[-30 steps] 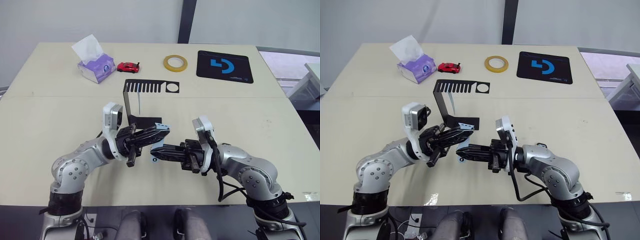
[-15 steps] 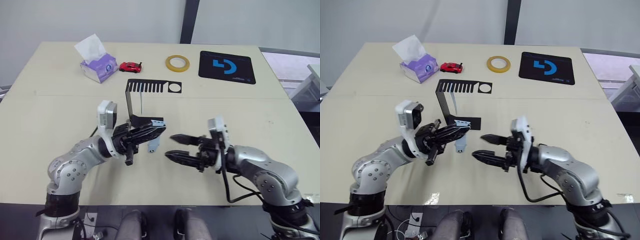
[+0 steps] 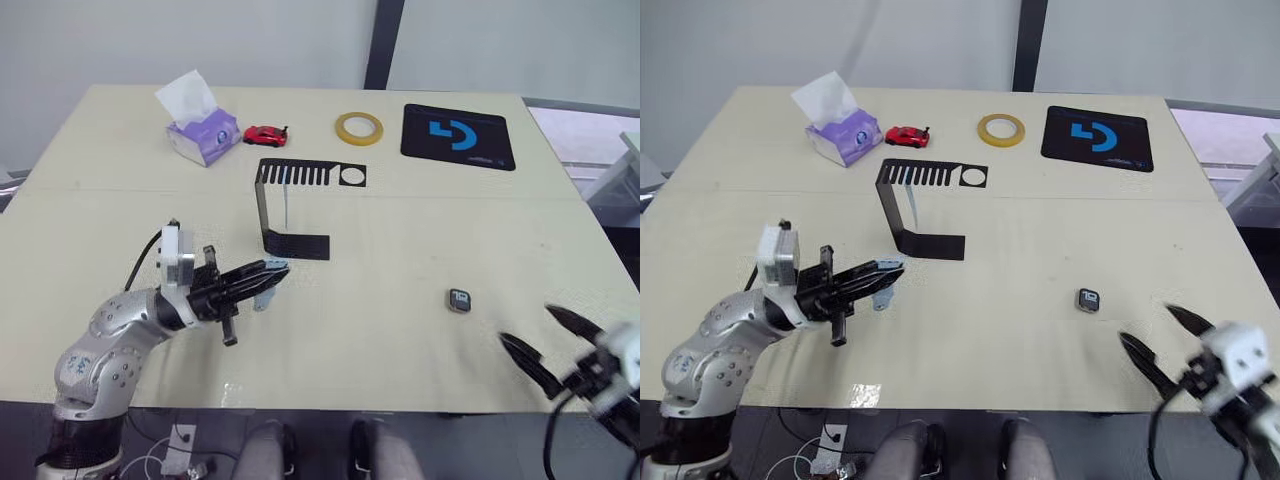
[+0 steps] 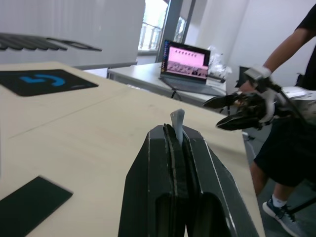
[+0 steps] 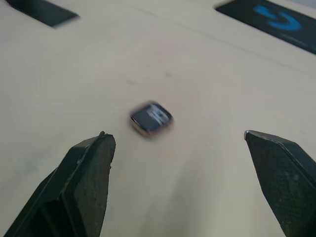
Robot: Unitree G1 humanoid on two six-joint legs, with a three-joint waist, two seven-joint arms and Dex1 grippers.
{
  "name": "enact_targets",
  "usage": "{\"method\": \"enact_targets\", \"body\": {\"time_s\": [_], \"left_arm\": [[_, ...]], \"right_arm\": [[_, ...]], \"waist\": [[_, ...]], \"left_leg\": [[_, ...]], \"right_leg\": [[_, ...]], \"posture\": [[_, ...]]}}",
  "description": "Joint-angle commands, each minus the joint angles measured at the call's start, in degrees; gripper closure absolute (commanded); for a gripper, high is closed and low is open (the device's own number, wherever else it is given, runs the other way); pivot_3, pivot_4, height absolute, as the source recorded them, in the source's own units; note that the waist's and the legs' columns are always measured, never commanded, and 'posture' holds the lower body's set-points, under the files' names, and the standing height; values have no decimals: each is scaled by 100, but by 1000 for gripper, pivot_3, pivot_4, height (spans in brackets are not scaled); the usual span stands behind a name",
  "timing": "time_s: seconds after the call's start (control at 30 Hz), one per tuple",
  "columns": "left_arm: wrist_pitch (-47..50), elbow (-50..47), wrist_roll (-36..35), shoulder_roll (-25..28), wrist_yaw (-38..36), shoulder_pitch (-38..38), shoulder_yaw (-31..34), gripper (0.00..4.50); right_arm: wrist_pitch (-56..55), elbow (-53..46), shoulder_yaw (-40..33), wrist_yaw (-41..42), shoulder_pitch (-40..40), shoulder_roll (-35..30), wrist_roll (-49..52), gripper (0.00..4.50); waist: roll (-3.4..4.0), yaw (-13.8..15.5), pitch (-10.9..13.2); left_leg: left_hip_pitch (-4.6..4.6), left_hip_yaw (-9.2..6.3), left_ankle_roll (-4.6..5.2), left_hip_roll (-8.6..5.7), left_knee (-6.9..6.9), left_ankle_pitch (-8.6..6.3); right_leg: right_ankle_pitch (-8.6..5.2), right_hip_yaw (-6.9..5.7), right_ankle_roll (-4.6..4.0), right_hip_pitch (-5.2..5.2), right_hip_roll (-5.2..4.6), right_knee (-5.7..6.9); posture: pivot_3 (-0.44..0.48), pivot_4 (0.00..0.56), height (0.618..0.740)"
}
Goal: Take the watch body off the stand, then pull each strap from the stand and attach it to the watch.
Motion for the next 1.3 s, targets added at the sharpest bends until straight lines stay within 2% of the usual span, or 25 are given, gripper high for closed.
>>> {"method": "enact_targets", "body": {"time_s": [0.03, 0.2, 0.37, 0.5, 0.6, 0.9, 1.13, 1.3], "left_arm": [[-303, 70, 156, 7, -58, 10, 100, 4500], [-602, 227, 408, 24, -120, 4, 28, 4500], [-814, 150, 565, -97, -108, -44, -143, 4500], [-820, 17, 615, -238, 18, -136, -315, 4500], [-775, -114, 619, -306, 106, -249, -455, 4500], [-595, -480, 549, -456, 360, -260, -755, 4500], [-537, -652, 558, -470, 484, -188, -849, 4500], [-508, -707, 570, -418, 496, -192, -861, 4500]], "right_arm": [[-517, -11, -356, -186, 395, 346, -100, 46], [-493, -40, -464, -609, 751, 738, -26, 46], [203, -799, 153, -1241, 464, 872, 107, 46], [1383, -1516, 880, -1935, -104, 690, 69, 46], [2426, -1823, 1336, -2648, -835, 693, 76, 46], [4017, -2264, 2521, -4324, -2224, 1336, -340, 46], [3928, -1877, 3039, -4815, -2471, 1642, -939, 46], [3725, -1520, 3104, -4982, -2599, 1930, -1166, 46]], "waist": [[2, 0, -1], [9, -39, -5], [22, -138, -12], [32, -142, -18], [32, -136, -18], [32, -138, -19], [32, -139, -20], [32, -146, -20]], "left_leg": [[0, 0, 0, -1, 0, 0], [1, 0, -2, 1, -8, -6], [2, -1, -6, 2, -15, -4], [3, -1, -11, 5, -17, -2], [1, -3, 6, 3, -15, 11], [-3, -2, 21, -2, -12, 23], [-6, -1, 21, -1, -11, 25], [-7, 1, 22, -3, -11, 26]], "right_leg": [[1, 1, -2, 0, -2, 0], [1, 12, -9, -6, -10, -3], [-1, 14, -13, -8, -12, -3], [-4, 13, -18, -11, -11, 3], [-4, 11, -18, -11, -11, 5], [-3, 5, -16, -11, -8, 8], [-4, 1, -15, -11, 3, 8], [-3, 2, -14, -13, 12, 8]], "posture": [[0, 150, 740], [0, 150, 740], [0, 150, 740], [0, 150, 740], [0, 150, 740], [0, 150, 740], [0, 150, 740], [0, 150, 740]]}}
